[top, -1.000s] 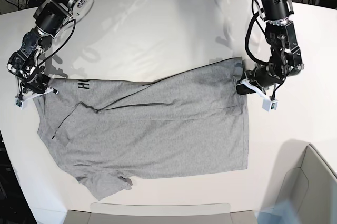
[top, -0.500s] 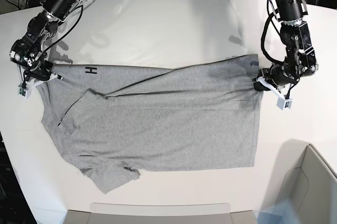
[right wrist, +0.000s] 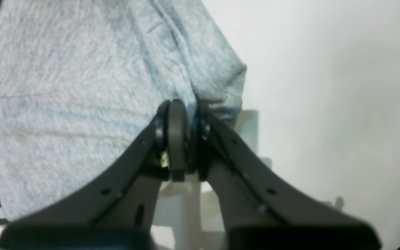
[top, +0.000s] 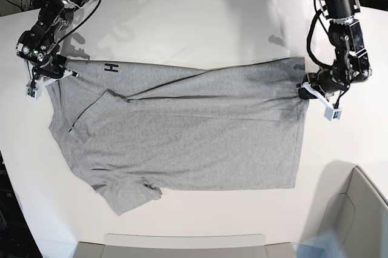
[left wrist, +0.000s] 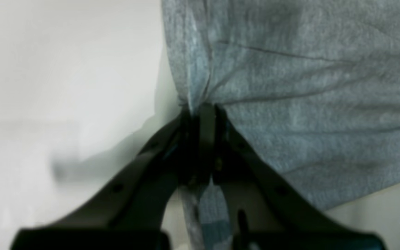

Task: Fold the T-shirt properly
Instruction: 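Pull the shirt corners apart with both grippers to flatten it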

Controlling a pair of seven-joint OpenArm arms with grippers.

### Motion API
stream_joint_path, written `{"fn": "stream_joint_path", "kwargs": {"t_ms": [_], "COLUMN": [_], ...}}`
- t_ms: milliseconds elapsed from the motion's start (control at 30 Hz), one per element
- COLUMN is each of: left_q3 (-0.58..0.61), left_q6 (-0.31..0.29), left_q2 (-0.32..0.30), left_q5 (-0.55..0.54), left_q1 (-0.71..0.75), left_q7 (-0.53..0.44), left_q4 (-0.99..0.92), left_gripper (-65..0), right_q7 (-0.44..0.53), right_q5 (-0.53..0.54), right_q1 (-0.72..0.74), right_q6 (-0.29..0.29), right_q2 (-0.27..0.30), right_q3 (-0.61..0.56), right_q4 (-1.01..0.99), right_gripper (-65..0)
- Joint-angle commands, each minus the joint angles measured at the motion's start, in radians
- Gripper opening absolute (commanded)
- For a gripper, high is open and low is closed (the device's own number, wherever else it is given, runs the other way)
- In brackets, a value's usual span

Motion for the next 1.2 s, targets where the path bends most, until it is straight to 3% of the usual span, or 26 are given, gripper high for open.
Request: {"fn": "stream_joint_path", "kwargs": {"t_ms": [0, 1167], "left_q3": [0.001, -0.004], "left_q6": [0.007, 0.007], "left_q2": [-0.033, -0.037], "left_q5": [0.036, 0.036], "left_q1": [-0.001, 0.05], "left_q7": [0.041, 0.038], "left_q4": [0.003, 0.001], "left_gripper": [-65.0, -65.0], "right_q7": [-0.021, -0.021], "right_q5": [-0.014, -0.014], "right_q1": [-0.003, 0.017], "right_q6": [-0.002, 0.007], "right_q2": [0.002, 0.052], "right_q3": [0.003, -0.002], "right_q4": [0.01, -0.038], "right_gripper": [-65.0, -65.0]}}
